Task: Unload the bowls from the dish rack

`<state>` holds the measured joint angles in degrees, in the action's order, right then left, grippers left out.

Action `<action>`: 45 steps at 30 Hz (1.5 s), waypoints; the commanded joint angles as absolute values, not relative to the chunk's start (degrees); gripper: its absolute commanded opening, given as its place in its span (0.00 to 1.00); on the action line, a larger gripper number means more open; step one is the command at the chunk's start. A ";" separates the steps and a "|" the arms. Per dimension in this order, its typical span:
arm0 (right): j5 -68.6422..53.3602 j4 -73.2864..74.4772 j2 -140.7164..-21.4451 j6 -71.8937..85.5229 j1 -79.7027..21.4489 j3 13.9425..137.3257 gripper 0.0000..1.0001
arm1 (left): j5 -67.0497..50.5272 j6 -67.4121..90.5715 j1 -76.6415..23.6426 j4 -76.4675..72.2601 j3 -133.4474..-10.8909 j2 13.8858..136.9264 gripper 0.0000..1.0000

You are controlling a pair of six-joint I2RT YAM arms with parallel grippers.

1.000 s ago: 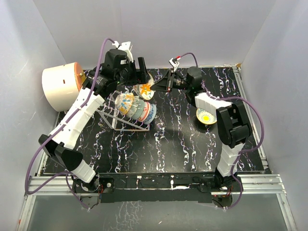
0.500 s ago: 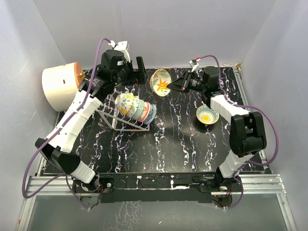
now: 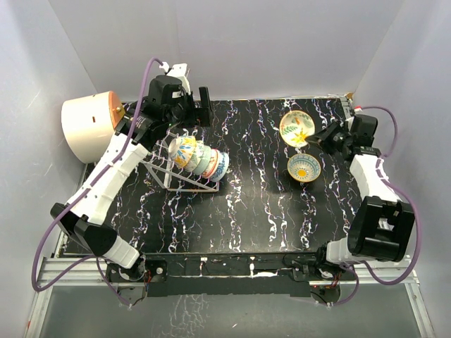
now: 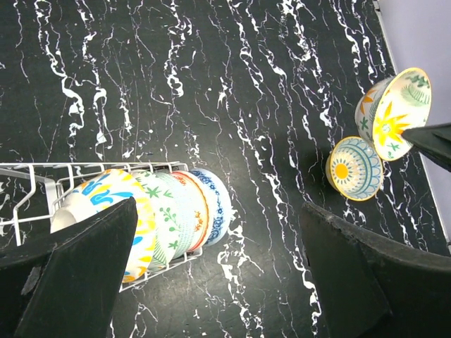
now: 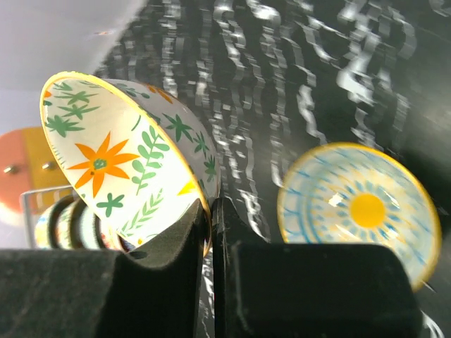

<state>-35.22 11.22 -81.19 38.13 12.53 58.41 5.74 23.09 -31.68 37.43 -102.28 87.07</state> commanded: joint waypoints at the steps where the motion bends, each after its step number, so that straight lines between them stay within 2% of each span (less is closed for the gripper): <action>1: -28.68 19.55 -76.21 35.33 13.72 56.39 0.07 | 7.92 21.16 -31.87 38.52 -101.47 84.93 0.97; 8: -23.99 22.13 -72.61 35.57 14.15 50.24 0.07 | 8.30 21.30 -31.88 38.14 -99.50 83.44 0.97; 29: -9.90 29.24 -71.34 37.60 14.36 49.03 0.07 | 7.78 21.85 -31.85 38.81 -96.08 81.05 0.97; 45: -14.36 28.69 -77.25 38.56 14.41 49.92 0.07 | 7.29 22.08 -31.88 38.35 -96.64 82.03 0.97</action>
